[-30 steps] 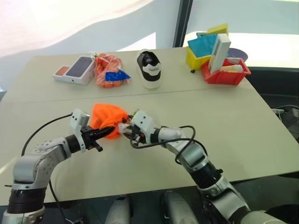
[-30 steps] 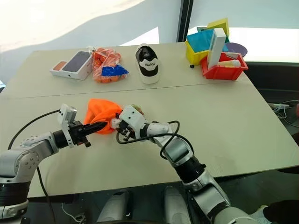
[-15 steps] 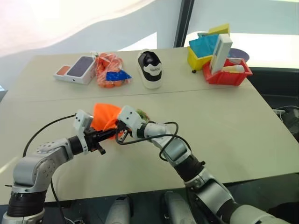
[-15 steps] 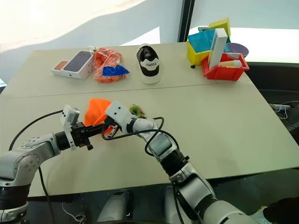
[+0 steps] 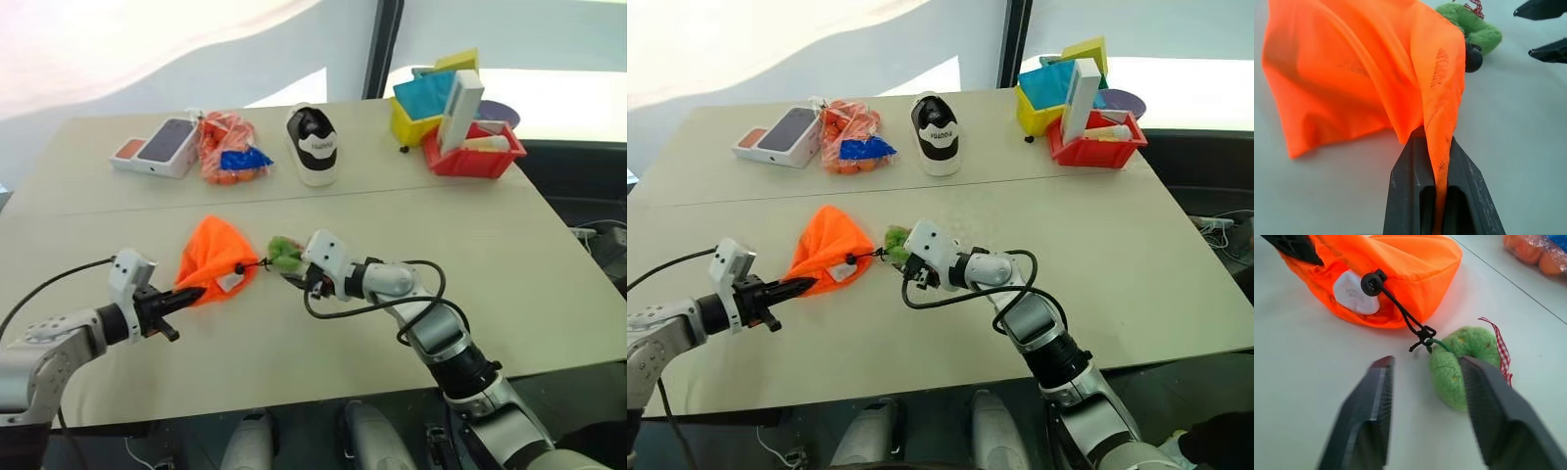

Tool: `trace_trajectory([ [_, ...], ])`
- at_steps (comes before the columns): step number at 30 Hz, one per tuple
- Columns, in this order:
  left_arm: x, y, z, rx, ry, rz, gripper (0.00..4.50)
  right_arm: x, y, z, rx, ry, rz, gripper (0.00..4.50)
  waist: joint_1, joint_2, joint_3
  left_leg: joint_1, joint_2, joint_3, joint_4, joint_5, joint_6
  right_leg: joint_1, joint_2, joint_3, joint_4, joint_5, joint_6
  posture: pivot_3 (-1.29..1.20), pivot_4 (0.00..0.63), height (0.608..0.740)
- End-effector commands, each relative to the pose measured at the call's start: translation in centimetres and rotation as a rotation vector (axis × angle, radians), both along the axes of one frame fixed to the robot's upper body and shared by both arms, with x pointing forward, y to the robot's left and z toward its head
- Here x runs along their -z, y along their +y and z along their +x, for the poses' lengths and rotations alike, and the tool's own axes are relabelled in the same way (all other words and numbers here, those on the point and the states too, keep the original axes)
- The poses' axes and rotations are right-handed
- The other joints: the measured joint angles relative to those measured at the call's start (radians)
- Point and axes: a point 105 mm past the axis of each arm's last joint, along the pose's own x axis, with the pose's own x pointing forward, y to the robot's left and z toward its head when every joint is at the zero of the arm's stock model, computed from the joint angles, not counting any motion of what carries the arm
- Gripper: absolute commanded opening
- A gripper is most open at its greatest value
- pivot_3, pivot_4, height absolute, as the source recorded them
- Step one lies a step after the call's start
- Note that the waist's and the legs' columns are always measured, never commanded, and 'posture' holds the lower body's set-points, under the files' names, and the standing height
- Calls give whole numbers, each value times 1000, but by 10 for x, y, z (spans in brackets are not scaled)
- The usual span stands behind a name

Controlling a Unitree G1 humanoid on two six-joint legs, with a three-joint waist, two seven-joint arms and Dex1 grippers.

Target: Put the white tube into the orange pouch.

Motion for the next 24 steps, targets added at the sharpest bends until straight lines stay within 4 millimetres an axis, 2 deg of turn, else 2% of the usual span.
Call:
trace_trajectory([
  [1, -11, -4, 0, 30, -65, -6, 0, 0, 8, 5, -10, -79, -34, 2898, 0, 0, 0, 0, 0, 0, 0, 0, 0, 0, 0, 0, 0, 0, 0, 0, 150, 740],
  [2, -12, -7, -1, 43, -71, -19, 0, 3, 9, 7, -6, -77, -38, 2898, 0, 0, 0, 0, 0, 0, 0, 0, 0, 0, 0, 0, 0, 0, 0, 0, 150, 740],
  [5, -12, -13, -2, 63, -82, -34, 883, 7, 12, 14, 24, -75, -33, 2962, 0, 0, 0, 0, 0, 1, 0, 0, 0, 0, -1, 0, 0, 0, 0, 0, 150, 740],
  [9, -15, -13, 2, 38, -111, -32, 2926, 13, 11, 27, 71, -81, -50, 2962, 0, 0, 0, 0, 0, 0, 0, 0, 0, 0, 0, 0, 0, 0, 0, 0, 150, 740],
  [10, -16, -13, 2, 42, -113, -38, 3488, 15, 10, 29, 81, -85, -55, 2714, 0, 0, 0, 0, 0, 0, 0, 0, 0, 0, 0, 0, 0, 0, 0, 0, 150, 740],
  [12, -19, -14, -1, 53, -109, -48, 3506, 16, 7, 32, 94, -88, -64, 2111, 0, 0, 0, 0, 0, 0, 0, 0, 0, 0, 0, 0, 0, 0, 0, 0, 150, 740],
  [16, -28, -11, -2, 58, -117, -61, 3506, 12, -6, 30, 108, -94, -49, 54, 1, 0, 0, 0, 0, 0, 0, 0, 0, 0, 0, 0, 0, 1, 0, 0, 150, 740],
  [21, -50, -7, 5, 44, -177, -97, 3506, -5, -38, 19, 125, -91, 16, 54, 10, -1, 0, 0, 0, -1, 1, 0, 0, 1, -1, 0, 0, 0, 0, 0, 150, 740],
  [24, -59, -13, 10, 84, -201, -80, 3506, -17, -61, 11, 151, -77, 59, 54, 7, -1, 0, 0, -1, 0, 1, 0, 0, 1, -1, 0, 0, 0, 0, 0, 150, 740],
])
